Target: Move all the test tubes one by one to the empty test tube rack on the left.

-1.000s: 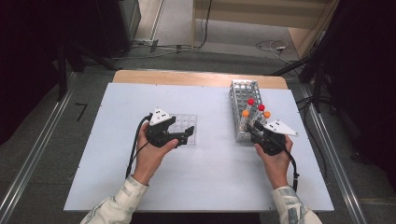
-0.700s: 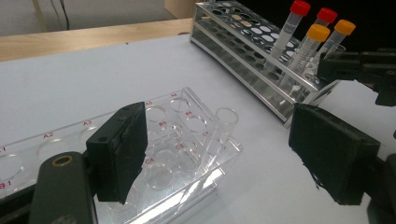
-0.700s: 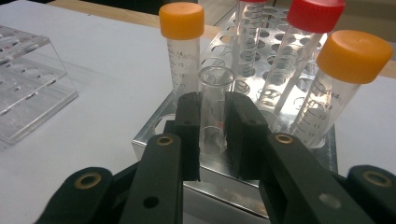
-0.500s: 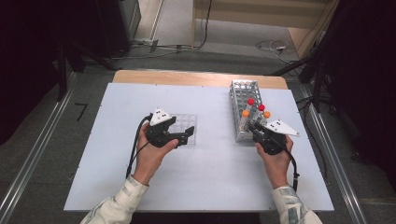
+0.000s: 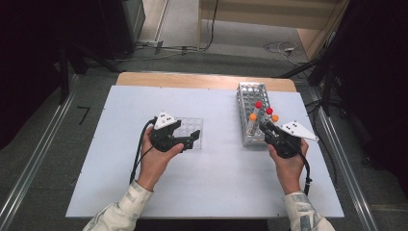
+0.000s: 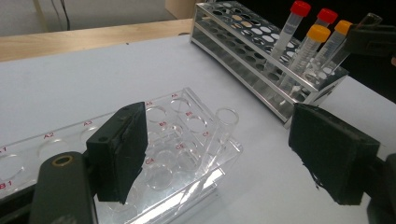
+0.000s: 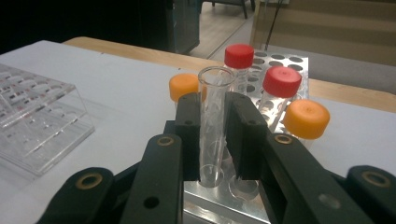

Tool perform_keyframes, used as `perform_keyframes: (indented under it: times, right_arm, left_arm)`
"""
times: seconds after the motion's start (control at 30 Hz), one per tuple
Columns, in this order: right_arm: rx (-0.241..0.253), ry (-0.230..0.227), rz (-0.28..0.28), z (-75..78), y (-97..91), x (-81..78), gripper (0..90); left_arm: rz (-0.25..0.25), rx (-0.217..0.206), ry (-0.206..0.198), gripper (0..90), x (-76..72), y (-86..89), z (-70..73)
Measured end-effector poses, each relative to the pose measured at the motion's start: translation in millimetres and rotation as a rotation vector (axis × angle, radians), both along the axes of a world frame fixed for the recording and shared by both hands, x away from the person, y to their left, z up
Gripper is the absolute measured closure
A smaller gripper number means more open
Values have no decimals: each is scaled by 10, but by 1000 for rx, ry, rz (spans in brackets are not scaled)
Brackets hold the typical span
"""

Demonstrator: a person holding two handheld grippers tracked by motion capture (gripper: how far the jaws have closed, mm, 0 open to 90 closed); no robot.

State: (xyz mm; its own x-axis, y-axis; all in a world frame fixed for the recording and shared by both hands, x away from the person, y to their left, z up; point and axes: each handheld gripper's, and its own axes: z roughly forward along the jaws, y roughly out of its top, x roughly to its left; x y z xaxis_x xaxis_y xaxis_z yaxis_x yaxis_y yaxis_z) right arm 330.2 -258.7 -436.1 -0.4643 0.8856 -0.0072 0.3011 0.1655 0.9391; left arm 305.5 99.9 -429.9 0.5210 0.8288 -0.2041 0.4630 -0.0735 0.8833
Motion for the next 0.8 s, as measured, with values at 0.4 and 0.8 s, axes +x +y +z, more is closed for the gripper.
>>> perform_keyframes:
  times: [0.4, 0.8]
  right_arm:
    - [45, -43, 12, 205, -35, -90, 727]
    - [43, -52, 84, 280, 111, -184, 727]
  left_arm:
    - [1, -10, -4, 208, -8, 9, 17]
    - [-1, -20, -9, 213, -21, 21, 46]
